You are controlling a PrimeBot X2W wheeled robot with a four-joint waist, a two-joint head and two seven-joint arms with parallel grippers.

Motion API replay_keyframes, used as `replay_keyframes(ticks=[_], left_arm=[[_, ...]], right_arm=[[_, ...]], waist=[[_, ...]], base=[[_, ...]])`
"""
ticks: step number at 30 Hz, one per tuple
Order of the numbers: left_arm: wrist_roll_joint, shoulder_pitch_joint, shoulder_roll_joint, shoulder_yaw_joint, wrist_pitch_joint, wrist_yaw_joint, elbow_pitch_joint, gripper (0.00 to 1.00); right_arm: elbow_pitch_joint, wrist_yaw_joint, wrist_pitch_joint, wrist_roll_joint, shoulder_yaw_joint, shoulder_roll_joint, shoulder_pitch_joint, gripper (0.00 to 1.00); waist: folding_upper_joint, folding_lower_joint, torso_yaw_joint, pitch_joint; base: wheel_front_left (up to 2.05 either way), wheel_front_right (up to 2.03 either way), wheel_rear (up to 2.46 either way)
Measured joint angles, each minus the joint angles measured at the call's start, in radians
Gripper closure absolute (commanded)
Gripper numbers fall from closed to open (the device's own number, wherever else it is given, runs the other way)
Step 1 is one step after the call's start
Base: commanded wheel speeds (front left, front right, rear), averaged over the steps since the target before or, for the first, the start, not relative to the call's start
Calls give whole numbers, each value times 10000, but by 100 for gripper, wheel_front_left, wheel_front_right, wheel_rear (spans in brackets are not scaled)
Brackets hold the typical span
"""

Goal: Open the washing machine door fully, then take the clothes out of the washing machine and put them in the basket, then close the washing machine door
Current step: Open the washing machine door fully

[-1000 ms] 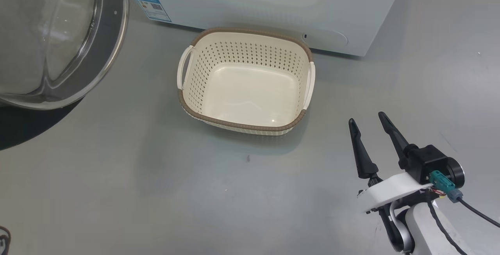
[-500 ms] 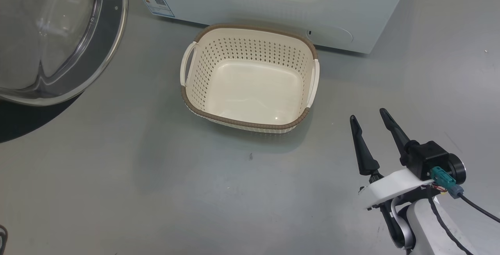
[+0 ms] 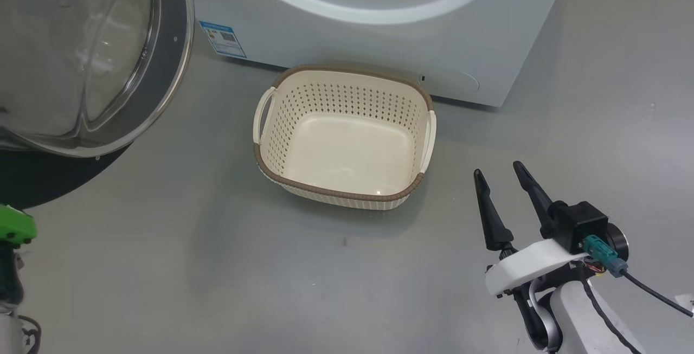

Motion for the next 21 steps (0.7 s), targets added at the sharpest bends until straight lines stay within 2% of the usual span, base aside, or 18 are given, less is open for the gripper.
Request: replay_keyframes(ticks=[12, 21], left_arm=[[773, 613, -100, -986, -127, -291, -385, 100], [1043, 1480, -443, -1538, -174, -470, -773, 100]], right_arm=[[464, 105, -96, 422, 10, 219, 38, 0], [593, 107, -102, 598, -305, 295, 299, 0]], waist=[[0, 0, -244, -1226], [0, 0, -672, -2187]], base=[[0, 0, 0], [0, 0, 0]])
